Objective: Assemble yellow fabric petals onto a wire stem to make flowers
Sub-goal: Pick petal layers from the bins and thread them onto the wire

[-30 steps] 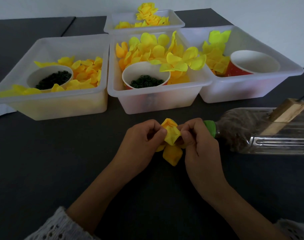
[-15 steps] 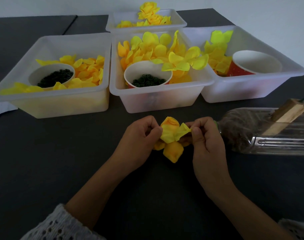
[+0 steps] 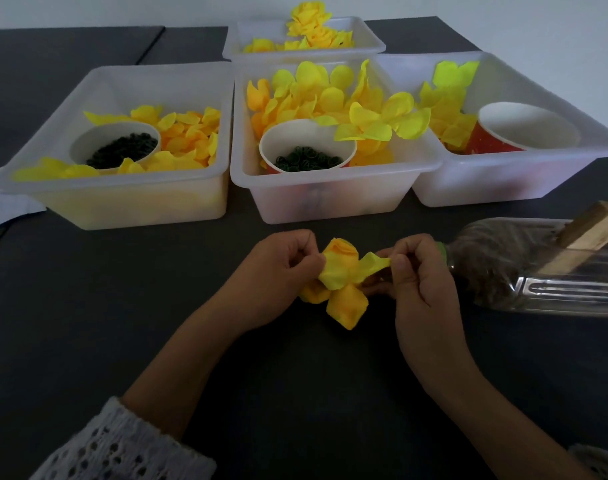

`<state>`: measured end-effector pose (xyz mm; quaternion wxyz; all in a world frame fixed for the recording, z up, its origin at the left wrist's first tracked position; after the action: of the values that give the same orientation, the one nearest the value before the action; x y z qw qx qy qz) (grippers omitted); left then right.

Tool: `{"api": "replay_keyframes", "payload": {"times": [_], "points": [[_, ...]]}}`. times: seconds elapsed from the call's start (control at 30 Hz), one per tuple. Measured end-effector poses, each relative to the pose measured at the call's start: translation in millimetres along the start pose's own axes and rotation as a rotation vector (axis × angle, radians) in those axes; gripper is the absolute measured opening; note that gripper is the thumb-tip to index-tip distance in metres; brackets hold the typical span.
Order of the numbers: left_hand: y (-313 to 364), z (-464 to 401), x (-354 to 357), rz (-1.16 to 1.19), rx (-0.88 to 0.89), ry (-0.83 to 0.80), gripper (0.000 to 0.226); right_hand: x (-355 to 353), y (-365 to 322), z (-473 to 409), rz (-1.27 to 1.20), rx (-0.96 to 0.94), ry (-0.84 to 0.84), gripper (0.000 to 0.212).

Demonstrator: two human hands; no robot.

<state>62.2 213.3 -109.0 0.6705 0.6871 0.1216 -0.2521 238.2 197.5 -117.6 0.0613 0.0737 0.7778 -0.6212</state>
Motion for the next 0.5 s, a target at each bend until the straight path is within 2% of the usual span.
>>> {"api": "replay_keyframes", "payload": {"times": [0.13,0.3,0.4,0.5], "points": [[4.3,4.4,6.2,-0.069,0.058,0.063,0.020,5.2,-10.6,0.3,0.189,-0.098,-0.052,0.014],[7.6,5.3,5.7,-0.109,0.089,0.069,0.022,21.6,-11.9,4.3,0.507,-0.200,-0.104,0.023],[4.5,4.4,-0.9,-0.138,0.072,0.084,0.021,20.5,-14.1,5.9,0.653,-0.322,-0.077,0.013],[2.4,3.0,-3.7,-0.100,0.046,0.045,0.020,20.1,-7.8,5.0,0.742,-0.278,-0.111,0.017]]}}
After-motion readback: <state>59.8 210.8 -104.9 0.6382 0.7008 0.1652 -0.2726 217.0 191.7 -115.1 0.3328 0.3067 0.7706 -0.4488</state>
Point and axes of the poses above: each hand's wrist, its own z-axis away from the middle knuckle, its own x-axis out of the palm, y = z × x, the point moved 4 cm from there along -z, towards the middle knuckle, and after that the axes turned 2 degrees about -z, right-handed, at the moved point
